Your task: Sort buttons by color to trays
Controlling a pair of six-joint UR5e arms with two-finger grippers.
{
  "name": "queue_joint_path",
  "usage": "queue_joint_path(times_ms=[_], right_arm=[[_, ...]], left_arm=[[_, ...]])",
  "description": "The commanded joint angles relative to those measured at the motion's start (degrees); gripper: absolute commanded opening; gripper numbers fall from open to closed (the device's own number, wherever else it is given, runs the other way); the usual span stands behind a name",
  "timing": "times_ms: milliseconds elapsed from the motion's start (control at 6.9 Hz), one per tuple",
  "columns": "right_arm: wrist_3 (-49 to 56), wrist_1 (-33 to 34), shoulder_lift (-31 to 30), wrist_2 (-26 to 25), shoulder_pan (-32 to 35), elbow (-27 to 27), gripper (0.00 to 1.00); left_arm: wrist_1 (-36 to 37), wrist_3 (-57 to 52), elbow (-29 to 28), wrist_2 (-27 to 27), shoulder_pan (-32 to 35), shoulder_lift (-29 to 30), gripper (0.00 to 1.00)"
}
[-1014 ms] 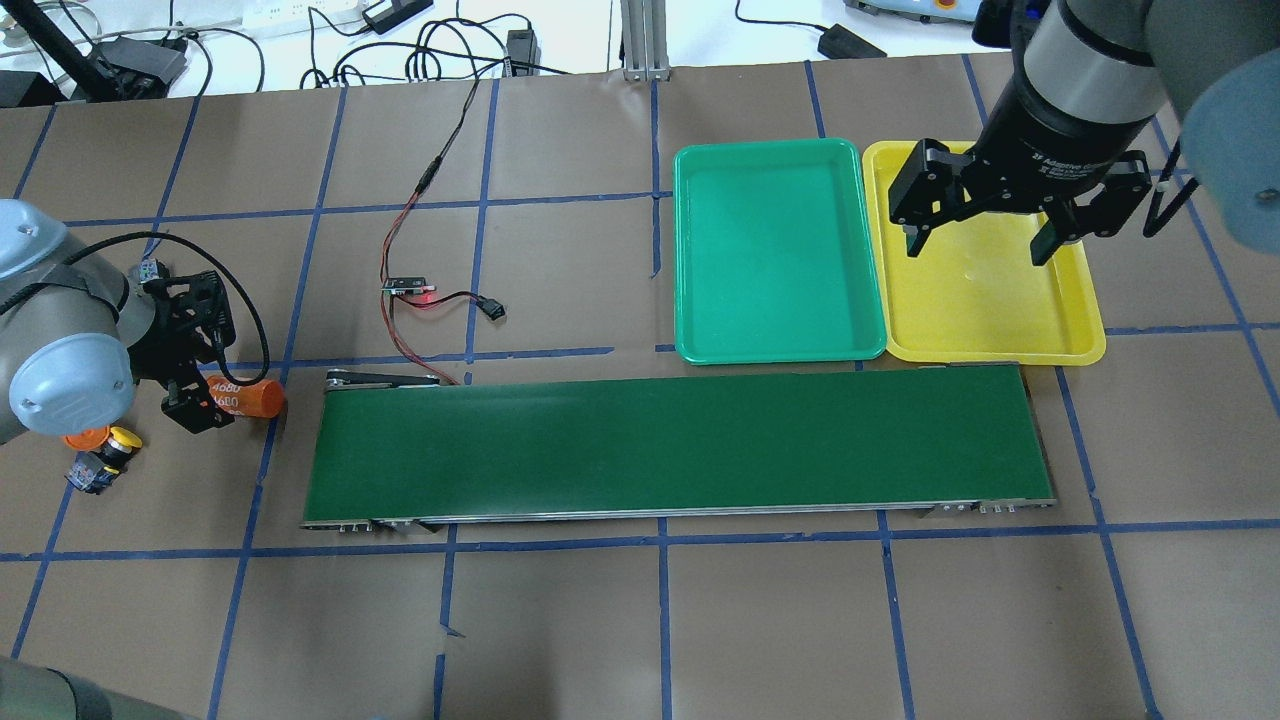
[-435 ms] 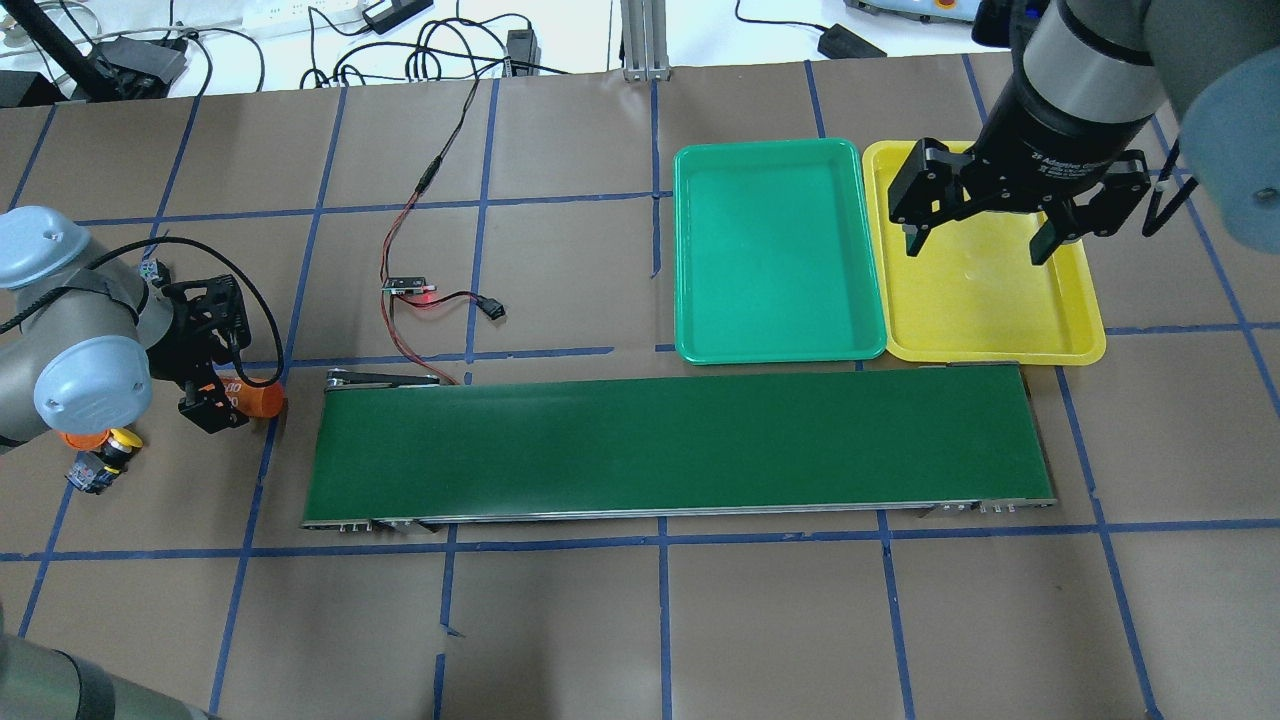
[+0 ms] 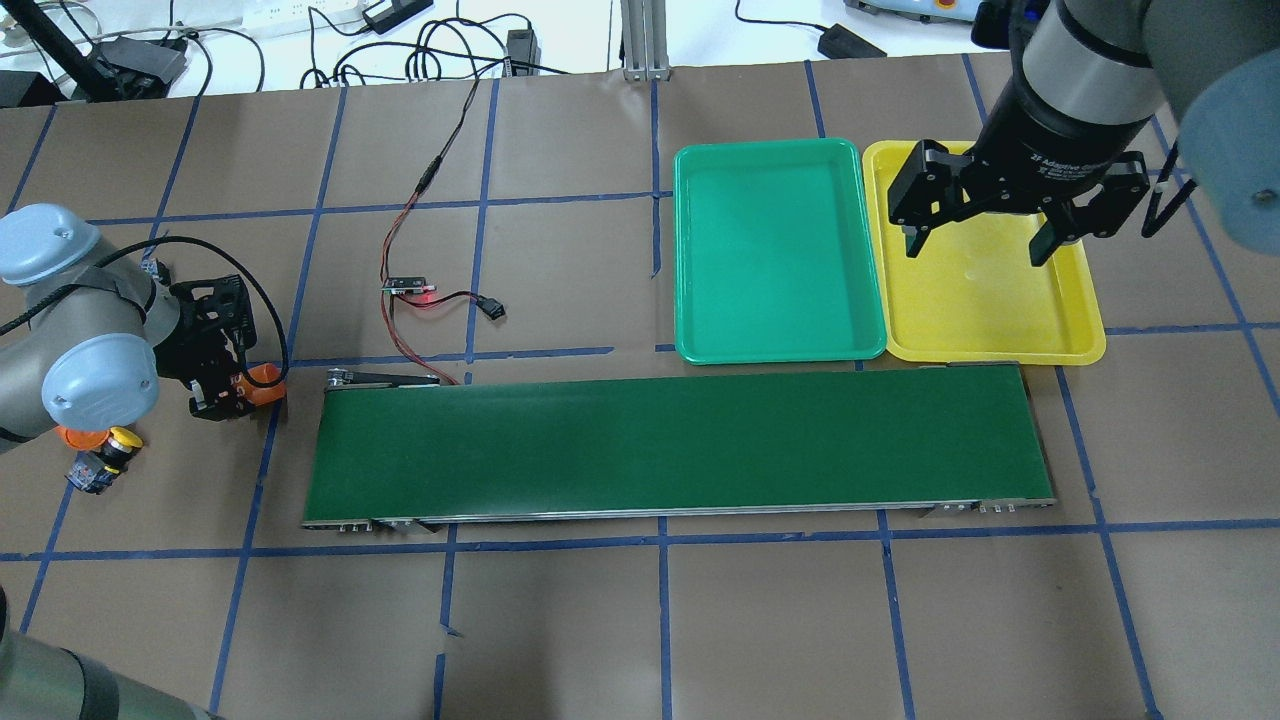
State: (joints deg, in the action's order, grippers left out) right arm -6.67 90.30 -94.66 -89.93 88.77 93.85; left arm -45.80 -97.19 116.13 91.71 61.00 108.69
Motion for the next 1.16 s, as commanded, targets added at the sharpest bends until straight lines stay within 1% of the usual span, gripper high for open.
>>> queue_joint_path(times_ms=[0, 145, 290, 435, 580, 724, 869, 1014], right_arm=[[0.16, 0.23, 0.09, 0.02, 0.00, 0.02, 1.00], [0.16, 0.14, 0.09, -0.07, 0.00, 0.02, 1.00], [0.16, 0.06, 0.09, -0.15, 0.00, 0.63, 1.00], [0.08, 0.49, 0.00, -0.07, -0.09, 0.98, 1.00], [-0.10, 2.24, 0.00, -0.07, -0.09, 0.98, 1.00], [-0.10, 2.34, 0.00, -0.07, -0.09, 1.07, 1.00], [-0.10, 2.34, 0.09, -0.07, -0.09, 1.16, 1.00], [-0.10, 2.43, 0.09, -0.07, -0.09, 1.16, 1.00]], left_arm=[[-1.56, -0.54, -0.20, 0.05, 1.92, -2.94, 0.00], [-4.62, -1.15, -0.37, -0.30, 4.10, -6.09, 0.00], [-8.91, -1.16, -0.37, -0.65, 8.21, -9.34, 0.00], [-10.08, -1.16, -0.63, -0.57, 14.00, -12.59, 0.00], [-10.36, -1.16, -1.42, -0.57, 18.06, -14.02, 0.00], [-11.14, -1.07, -0.30, -1.00, 22.71, -15.69, 0.00], [-15.76, -1.07, 0.58, -1.62, 24.50, -17.70, 0.00], [-18.77, -0.29, 2.16, -4.32, 24.95, -19.20, 0.00]])
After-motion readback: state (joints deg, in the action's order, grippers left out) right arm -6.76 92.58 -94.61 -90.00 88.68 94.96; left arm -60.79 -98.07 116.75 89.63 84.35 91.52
